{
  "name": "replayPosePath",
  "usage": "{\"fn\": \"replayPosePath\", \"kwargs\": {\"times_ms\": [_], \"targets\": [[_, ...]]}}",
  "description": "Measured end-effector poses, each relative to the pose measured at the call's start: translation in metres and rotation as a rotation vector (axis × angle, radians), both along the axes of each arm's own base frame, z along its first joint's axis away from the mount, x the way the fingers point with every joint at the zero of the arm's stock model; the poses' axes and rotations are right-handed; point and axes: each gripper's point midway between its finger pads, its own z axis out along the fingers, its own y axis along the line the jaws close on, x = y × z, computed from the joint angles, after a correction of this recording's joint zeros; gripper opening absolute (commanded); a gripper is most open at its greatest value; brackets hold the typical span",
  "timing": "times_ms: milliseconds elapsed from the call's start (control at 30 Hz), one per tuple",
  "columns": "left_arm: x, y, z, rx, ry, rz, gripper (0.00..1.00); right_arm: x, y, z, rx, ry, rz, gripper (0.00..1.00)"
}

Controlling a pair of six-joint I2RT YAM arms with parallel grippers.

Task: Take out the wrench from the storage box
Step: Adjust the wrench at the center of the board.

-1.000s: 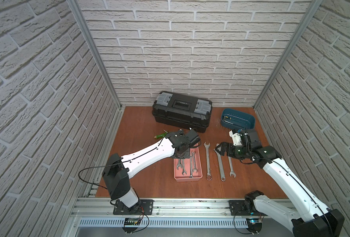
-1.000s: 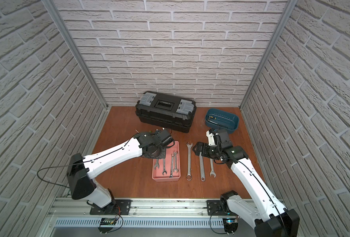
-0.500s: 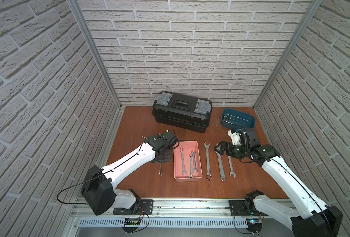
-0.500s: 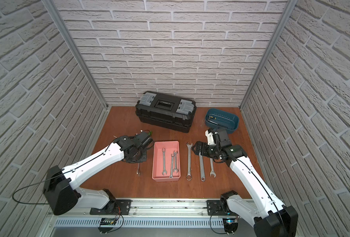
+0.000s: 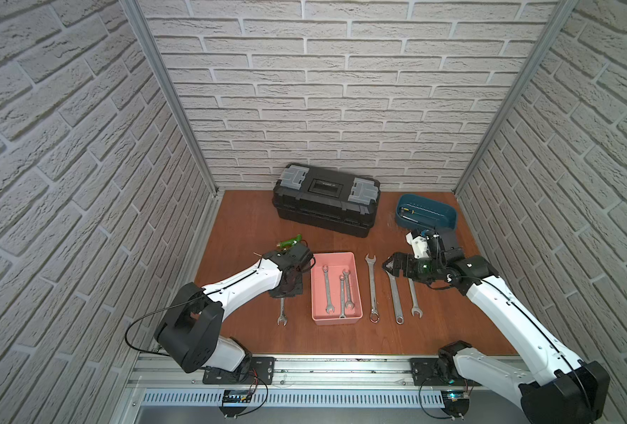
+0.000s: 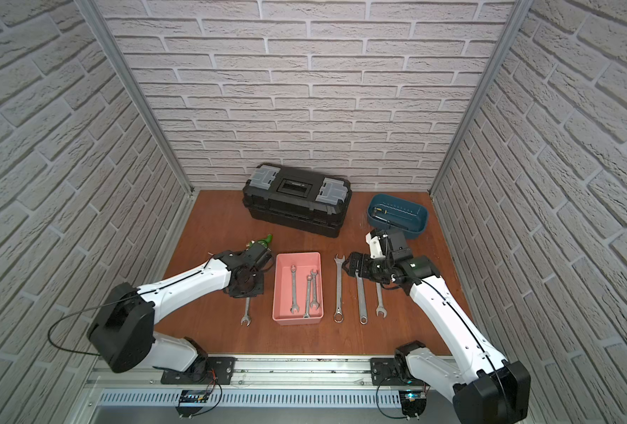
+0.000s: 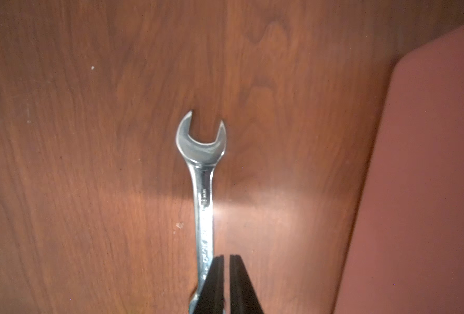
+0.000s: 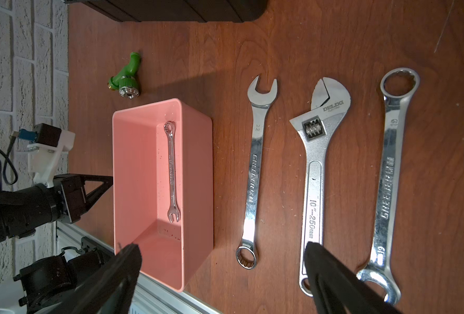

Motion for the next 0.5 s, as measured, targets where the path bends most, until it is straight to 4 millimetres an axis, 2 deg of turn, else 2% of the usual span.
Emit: {"fn": "replayPosePath", "kwargs": {"times_ms": [133, 267, 400, 500], "targets": [[-0.013, 0.015, -0.013, 0.005, 0.035, 0.02, 0.25, 0.001, 0.001, -0.003, -0.001, 0.011, 0.001, 0.98], [-0.023, 0.022, -0.028, 0.0, 0.062, 0.026, 0.26, 0.001, 0.001, -0.002, 0.002, 0.009, 0.003, 0.98], [-0.021, 0.02, -0.032, -0.026, 0.065, 0.024, 0.25, 0.001, 0.001, -0.002, 0.002, 0.009, 0.003, 0.98], [-0.017, 0.014, -0.035, -0.05, 0.061, 0.011, 0.2, 0.001, 0.001, -0.003, 0.002, 0.01, 0.003, 0.98]]}}
